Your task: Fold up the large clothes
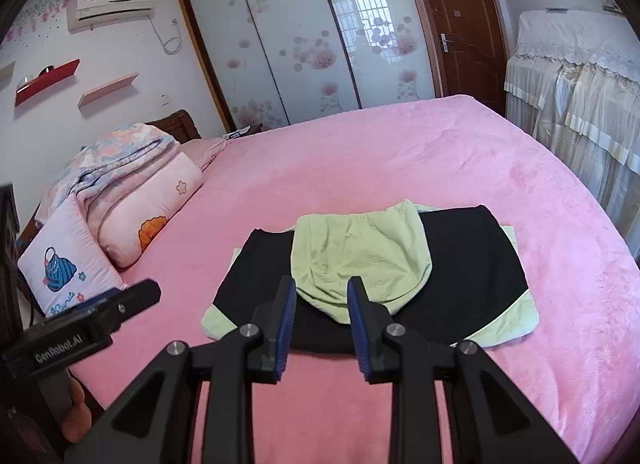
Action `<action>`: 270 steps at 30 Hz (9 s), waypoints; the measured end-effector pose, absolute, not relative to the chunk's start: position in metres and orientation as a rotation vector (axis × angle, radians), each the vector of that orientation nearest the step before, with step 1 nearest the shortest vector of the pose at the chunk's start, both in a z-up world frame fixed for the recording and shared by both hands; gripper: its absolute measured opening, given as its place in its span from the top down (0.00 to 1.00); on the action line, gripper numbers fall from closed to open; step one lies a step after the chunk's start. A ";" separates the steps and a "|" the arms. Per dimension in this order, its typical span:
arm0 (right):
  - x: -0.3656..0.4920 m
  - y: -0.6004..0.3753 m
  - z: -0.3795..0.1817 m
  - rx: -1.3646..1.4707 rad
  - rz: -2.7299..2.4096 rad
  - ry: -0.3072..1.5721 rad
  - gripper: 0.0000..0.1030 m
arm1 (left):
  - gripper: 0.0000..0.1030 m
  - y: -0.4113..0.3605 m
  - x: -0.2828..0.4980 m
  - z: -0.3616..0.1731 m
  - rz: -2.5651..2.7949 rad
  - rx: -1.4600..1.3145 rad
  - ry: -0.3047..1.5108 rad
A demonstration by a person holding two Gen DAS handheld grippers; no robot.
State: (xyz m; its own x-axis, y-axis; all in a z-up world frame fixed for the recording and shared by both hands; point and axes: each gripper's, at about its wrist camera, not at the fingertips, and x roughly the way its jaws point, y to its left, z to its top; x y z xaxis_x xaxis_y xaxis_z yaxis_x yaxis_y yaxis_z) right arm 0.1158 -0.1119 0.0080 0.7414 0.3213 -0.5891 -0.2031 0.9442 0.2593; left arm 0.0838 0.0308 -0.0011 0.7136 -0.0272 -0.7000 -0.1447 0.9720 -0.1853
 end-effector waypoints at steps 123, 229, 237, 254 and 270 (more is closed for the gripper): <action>0.179 -0.356 -0.153 0.588 0.025 0.863 0.48 | 0.27 -0.149 0.200 -0.151 -0.323 0.098 0.793; 0.295 -0.324 -0.029 0.117 0.141 0.967 0.26 | 0.16 -0.107 0.309 -0.039 -0.293 0.086 0.946; 0.323 -0.367 -0.113 0.310 0.162 1.129 0.26 | 0.16 -0.103 0.340 -0.126 -0.381 -0.008 1.123; 0.356 -0.376 -0.238 0.494 0.349 1.258 0.26 | 0.07 -0.088 0.380 -0.249 -0.452 -0.283 1.238; 0.363 -0.332 -0.224 0.390 0.351 1.162 0.82 | 0.31 -0.113 0.380 -0.242 -0.413 -0.210 1.233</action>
State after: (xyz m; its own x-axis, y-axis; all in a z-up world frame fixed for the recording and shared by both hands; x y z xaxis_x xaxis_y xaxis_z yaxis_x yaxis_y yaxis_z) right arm 0.3633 -0.3316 -0.2240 0.3579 0.4613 -0.8119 -0.0661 0.8798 0.4707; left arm 0.3801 -0.1126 -0.2415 0.2699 -0.4155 -0.8686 0.1915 0.9072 -0.3745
